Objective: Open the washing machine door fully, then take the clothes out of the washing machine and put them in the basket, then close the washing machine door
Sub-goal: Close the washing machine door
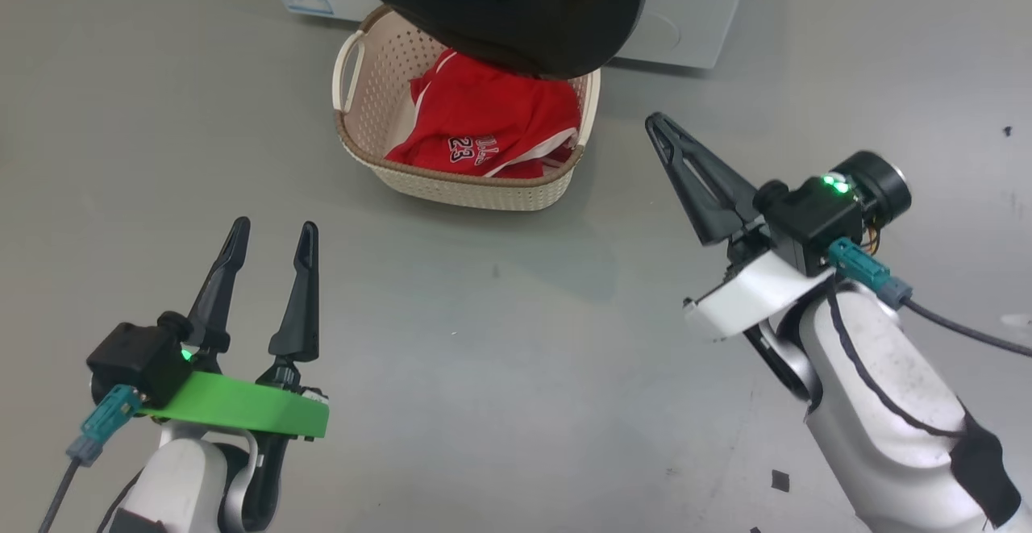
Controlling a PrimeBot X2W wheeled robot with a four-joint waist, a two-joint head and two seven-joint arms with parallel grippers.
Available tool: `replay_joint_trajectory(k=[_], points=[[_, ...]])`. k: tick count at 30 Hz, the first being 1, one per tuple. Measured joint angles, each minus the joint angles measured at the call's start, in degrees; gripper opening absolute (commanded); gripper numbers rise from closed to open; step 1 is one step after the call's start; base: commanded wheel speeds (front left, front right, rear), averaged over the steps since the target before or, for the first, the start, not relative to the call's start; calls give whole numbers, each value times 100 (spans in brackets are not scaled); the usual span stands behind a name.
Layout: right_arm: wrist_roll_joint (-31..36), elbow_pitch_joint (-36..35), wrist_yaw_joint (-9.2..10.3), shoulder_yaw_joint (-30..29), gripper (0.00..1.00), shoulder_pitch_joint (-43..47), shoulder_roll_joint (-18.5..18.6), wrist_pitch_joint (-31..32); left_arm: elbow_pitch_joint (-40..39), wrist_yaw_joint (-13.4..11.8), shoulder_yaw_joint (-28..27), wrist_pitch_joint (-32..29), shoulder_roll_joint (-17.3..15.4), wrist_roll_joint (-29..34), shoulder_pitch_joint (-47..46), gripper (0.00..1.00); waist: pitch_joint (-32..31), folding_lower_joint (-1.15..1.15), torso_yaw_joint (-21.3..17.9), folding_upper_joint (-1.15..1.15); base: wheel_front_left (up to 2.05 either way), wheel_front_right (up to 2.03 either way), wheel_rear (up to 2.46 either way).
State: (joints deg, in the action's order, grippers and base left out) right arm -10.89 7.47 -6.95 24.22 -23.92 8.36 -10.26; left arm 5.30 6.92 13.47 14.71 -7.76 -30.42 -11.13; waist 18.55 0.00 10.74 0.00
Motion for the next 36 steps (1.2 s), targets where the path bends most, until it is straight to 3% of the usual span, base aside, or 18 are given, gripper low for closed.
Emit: replay_joint_trajectory(k=[9,24,36], points=[[83,162,-4,205,0,-1092,246,402,79,3,138,0,283,-16,-393,100,519,0,514,0,0,0,0],[-91,656,-4,382,0,-2325,659,650,222,20,359,0,391,-160,-802,100,1238,0,1317,0,0,0,0],[-192,1093,-4,-96,0,-2880,927,630,359,20,460,0,500,-294,-912,100,1505,0,1579,0,0,0,0]])
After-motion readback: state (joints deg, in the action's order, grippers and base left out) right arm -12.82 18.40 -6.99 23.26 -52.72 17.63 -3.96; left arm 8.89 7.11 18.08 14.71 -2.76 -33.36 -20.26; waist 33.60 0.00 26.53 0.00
